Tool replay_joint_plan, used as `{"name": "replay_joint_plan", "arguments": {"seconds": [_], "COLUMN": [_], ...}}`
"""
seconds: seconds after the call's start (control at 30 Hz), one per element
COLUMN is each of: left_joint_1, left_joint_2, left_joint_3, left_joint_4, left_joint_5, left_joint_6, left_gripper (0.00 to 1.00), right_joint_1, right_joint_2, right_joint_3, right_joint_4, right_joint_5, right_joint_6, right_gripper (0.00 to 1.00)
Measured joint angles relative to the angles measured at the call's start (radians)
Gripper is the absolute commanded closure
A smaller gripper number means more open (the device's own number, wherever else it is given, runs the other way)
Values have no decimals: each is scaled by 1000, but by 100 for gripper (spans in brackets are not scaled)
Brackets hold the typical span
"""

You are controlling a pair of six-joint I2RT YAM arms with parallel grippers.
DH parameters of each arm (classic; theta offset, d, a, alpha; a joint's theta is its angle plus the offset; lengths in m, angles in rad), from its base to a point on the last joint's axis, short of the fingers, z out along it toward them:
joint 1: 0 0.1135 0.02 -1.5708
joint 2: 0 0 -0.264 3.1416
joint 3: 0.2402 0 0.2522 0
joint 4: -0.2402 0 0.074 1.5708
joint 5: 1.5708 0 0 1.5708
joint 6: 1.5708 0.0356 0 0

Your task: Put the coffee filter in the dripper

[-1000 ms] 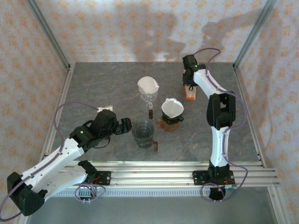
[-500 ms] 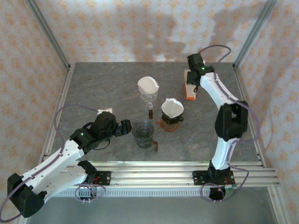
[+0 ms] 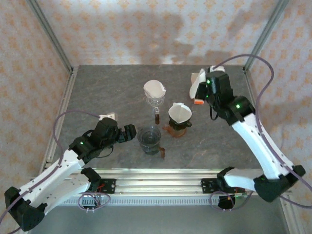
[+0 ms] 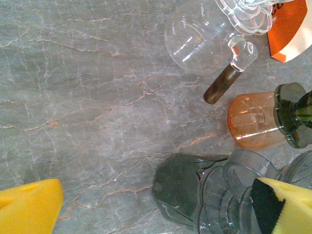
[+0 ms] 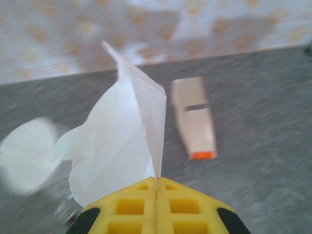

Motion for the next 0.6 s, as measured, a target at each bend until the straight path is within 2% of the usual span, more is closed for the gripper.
{"name": "replay_joint_plan", "arguments": {"seconds": [0.17, 0.33, 0.43, 0.6], "left_joint_1": [2, 2, 3, 12], "left_joint_2": [-11, -25, -39, -48], "left_joint_3": [14, 79, 117, 160], "left_joint_4": [-20, -65, -76, -82], "left_joint_5": [2, 2, 2, 28], "left_joint_6": [21, 51, 66, 78], "left_gripper": [0, 0, 0, 0], "right_joint_1": [191, 342, 391, 418], "right_joint_2": [-52, 34, 83, 136], "right_joint_3": [3, 104, 166, 200], "right_joint_4": [-119, -284, -333, -373], "right_joint_5": [-126, -247, -326, -445], "right_joint_6": [104, 204, 267, 368], "right_gripper": [100, 100, 100, 100]}}
